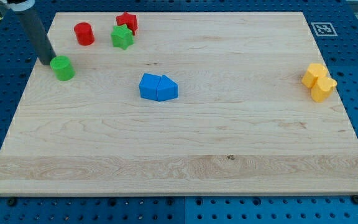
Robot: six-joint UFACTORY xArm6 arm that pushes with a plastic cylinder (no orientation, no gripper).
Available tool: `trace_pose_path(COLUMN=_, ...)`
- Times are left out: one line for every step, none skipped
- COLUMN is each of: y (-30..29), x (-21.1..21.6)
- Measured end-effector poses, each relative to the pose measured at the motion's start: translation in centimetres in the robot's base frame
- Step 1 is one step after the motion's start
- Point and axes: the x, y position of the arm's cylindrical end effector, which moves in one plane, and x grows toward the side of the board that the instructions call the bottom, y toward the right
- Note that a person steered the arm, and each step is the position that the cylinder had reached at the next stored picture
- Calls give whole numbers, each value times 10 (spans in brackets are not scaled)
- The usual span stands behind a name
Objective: Move the green circle diagonal bottom left to the green star
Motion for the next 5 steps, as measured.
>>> trace_pose_path(y=-1, x=27)
trace_pose_path(y=12, x=32)
trace_pose_path(y=36, x=32)
trace_pose_path(y=40, x=32)
trace_pose_path(y=38, x=6)
